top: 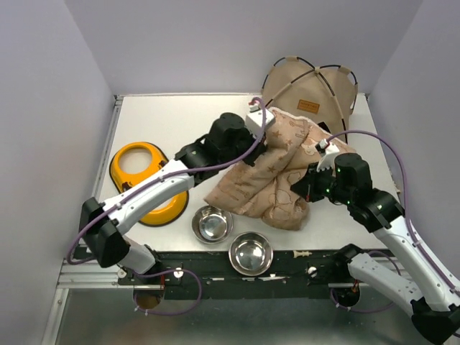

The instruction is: Set up the pet tent

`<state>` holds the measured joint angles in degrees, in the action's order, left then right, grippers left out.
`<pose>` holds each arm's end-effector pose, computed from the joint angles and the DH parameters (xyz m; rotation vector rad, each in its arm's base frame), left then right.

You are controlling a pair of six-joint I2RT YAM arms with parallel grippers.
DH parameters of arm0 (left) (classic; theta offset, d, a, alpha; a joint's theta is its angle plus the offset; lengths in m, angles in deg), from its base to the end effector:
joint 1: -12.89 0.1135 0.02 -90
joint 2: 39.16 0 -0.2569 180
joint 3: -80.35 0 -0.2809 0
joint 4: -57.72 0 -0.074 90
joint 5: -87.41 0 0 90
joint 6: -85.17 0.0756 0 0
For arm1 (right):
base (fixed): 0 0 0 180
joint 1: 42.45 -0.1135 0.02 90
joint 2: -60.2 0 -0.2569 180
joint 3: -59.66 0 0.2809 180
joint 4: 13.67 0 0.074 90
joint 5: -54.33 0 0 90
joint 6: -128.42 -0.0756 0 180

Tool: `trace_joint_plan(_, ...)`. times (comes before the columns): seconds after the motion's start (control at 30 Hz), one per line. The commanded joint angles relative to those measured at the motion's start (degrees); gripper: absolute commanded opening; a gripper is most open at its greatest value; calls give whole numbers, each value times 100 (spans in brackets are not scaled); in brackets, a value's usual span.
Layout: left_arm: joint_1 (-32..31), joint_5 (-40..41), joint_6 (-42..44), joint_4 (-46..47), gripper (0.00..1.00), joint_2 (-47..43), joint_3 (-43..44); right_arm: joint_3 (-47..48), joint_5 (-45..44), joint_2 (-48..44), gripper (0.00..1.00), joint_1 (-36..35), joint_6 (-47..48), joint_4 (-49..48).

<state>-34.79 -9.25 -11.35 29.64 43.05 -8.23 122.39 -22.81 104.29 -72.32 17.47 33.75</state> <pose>0.2652 -0.3043 0.3648 0.7684 1.8135 -0.7429 0.1920 0.1297 0.3109 -0.3098 2.1303 0.7639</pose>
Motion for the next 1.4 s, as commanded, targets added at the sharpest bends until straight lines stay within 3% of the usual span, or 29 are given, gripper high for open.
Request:
trace_joint_plan(0.0,-250,-317,416,117,0,749,500,585,-847,-59,1,-1,451,313)
trace_joint_plan(0.1,-250,-713,-14,-796,0,1672,1431,761,-689,-59,1,7,303,490)
trace_joint_plan(0.27,-242,-382,-279,-1123,1,2289,1758,630,-855,107,1,42,346,245)
trace_joint_plan(0.33,-76,-371,-349,-1325,9,2483,1943,673,-864,256,1,112,416,86)
trace_joint_plan(0.43,258,-643,-341,-1545,34,2571,2084,770,-1040,450,1,314,338,68)
trace_joint_plan(0.53,794,-1712,-349,-1799,55,2440,2137,823,-1076,503,1,473,118,156)
trace_joint_plan(0.63,1208,-2777,-87,-2316,95,2273,2233,815,-1137,451,1,499,-216,182)
trace_joint_plan(0.67,1243,-2754,140,-2588,97,2220,2312,797,-1137,425,1,499,-295,156)
trace_joint_plan(0.77,1375,-2639,626,-3074,98,1923,2226,770,-1190,433,1,508,-454,121)
trace_joint_plan(0.93,1534,-3166,460,-1838,91,982,1119,709,-708,626,1,508,-270,-116)
trace_joint_plan(1.17,1324,-3465,-33,-1134,81,1157,863,1341,-303,1635,1,648,644,-451)
trace_joint_plan(1.37,875,-3562,55,228,94,489,-261,1983,1234,2813,1,1210,812,-521)
